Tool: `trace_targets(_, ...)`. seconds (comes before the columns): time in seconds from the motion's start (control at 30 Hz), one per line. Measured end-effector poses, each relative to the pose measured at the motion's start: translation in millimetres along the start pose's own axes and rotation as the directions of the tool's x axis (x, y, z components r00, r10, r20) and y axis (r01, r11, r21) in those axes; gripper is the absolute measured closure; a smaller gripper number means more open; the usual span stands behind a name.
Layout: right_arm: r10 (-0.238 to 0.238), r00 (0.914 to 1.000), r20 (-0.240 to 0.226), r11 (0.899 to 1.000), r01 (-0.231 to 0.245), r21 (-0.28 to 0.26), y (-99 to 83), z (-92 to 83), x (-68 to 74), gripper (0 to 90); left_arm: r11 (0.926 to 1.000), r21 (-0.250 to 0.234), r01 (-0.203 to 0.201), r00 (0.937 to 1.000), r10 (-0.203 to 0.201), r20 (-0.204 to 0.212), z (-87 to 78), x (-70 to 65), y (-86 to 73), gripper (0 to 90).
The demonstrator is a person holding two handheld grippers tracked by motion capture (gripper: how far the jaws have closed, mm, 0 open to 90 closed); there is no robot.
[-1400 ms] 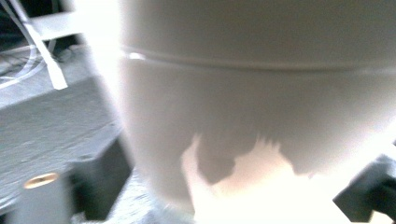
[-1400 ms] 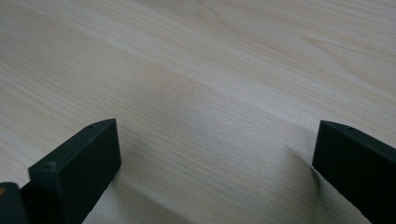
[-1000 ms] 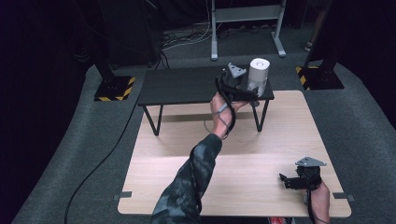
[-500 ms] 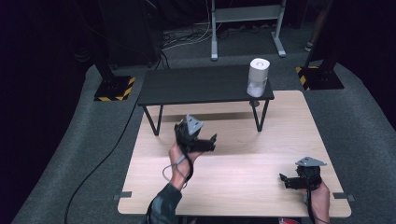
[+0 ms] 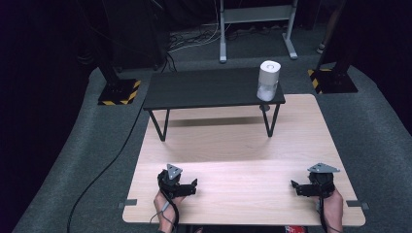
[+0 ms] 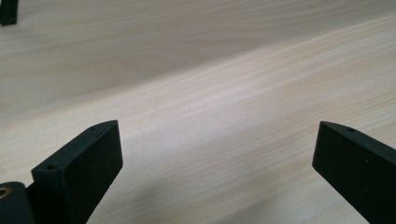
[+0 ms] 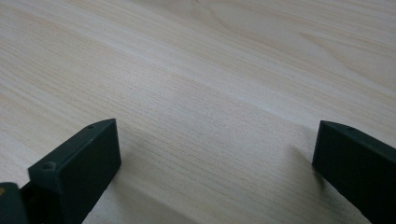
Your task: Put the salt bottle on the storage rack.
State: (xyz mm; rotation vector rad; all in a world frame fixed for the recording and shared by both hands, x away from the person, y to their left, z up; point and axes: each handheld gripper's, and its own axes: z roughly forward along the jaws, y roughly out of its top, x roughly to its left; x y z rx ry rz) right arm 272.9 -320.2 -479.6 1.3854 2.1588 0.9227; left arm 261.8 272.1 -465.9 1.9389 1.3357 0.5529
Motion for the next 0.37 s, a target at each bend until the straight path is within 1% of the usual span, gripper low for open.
trace_targets(0.07,0.000,1.0000,0.001,1.000,0.000,0.000,-0.1,0.0,0.1,0.0,0.9998,0.018,-0.001,1.0000,0.001,0.008,4.2,2.8,-2.5,0.9)
trace_targets(0.1,0.000,1.0000,0.001,1.000,0.000,0.000,-0.1,0.0,0.1,0.0,0.9998,0.018,-0.001,1.0000,0.001,0.008,4.2,2.8,-2.5,0.9)
trace_targets(0.13,0.001,1.0000,0.000,1.000,-0.001,0.000,0.1,0.0,0.0,0.0,0.9996,0.026,0.014,0.9998,-0.014,0.016,6.8,5.2,-4.6,0.9)
trace_targets(0.2,0.000,1.0000,0.001,1.000,0.000,0.000,-0.1,0.0,0.3,0.0,0.9997,0.023,0.005,0.9998,-0.006,0.021,6.9,5.6,-4.5,1.0)
trace_targets(0.3,0.001,1.0000,0.001,1.000,-0.001,0.000,0.0,0.0,0.2,0.0,0.9995,0.033,0.005,0.9997,-0.006,0.023,8.0,6.0,-2.8,0.6)
trace_targets(0.37,-0.003,1.0000,0.004,1.000,0.003,-0.002,-0.4,-0.1,0.9,0.0,0.9994,0.032,0.007,0.9999,-0.008,0.015,8.2,4.9,-2.8,0.6)
